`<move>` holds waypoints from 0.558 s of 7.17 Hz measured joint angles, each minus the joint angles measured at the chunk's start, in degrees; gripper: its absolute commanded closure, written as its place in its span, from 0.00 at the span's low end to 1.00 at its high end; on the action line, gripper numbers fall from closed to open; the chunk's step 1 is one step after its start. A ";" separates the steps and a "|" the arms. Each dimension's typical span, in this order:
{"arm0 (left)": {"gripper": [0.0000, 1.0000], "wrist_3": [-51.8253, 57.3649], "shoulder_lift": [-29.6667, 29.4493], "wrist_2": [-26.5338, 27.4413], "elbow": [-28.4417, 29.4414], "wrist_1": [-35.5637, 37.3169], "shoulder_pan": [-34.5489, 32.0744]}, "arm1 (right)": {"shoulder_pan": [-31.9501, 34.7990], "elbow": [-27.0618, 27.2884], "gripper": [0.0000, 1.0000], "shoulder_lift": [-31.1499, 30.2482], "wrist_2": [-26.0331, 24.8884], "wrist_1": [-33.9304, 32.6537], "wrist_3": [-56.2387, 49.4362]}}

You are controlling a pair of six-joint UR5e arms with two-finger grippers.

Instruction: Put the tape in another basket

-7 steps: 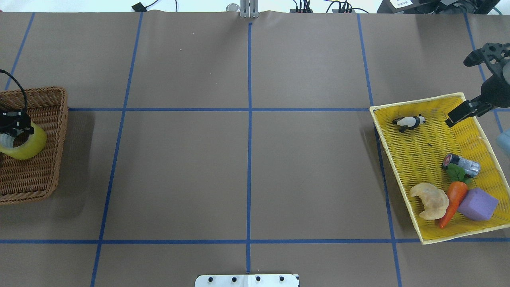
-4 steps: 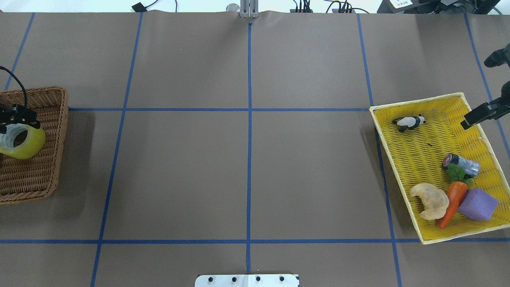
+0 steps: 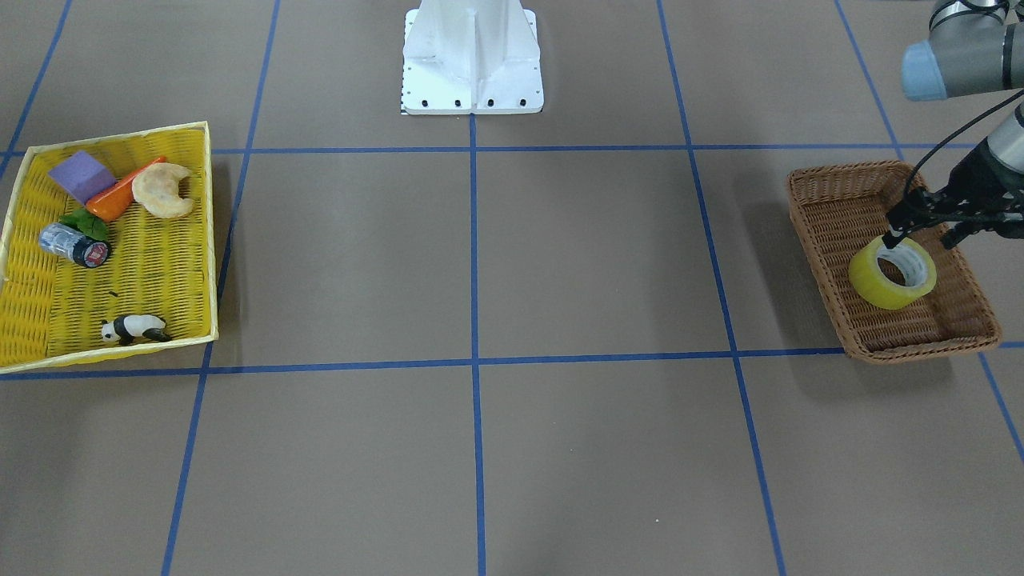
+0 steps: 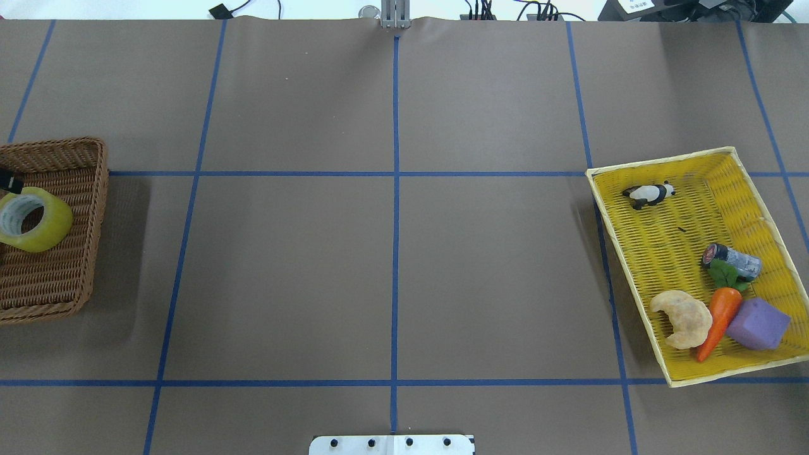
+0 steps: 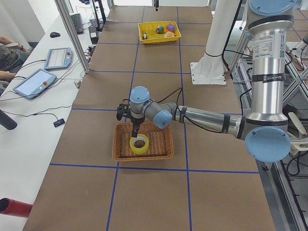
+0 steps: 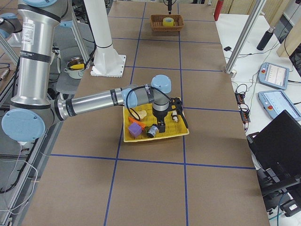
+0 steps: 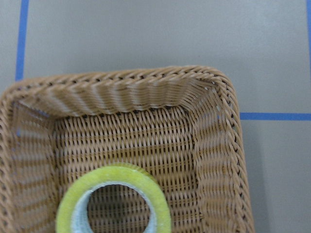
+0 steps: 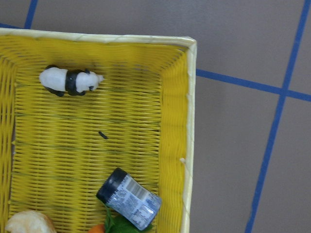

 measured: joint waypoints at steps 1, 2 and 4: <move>0.02 3.97 -0.01 -0.03 0.00 1.93 -0.66 | 2.28 -0.25 0.00 -0.87 0.11 0.01 -0.19; 0.02 7.62 -0.46 -0.09 -0.02 4.77 -2.13 | 3.45 -0.90 0.00 -0.73 0.17 -0.02 -0.24; 0.02 12.64 -1.01 -0.38 -0.36 8.29 -5.33 | 4.07 -3.31 0.00 2.04 0.37 -0.34 -0.22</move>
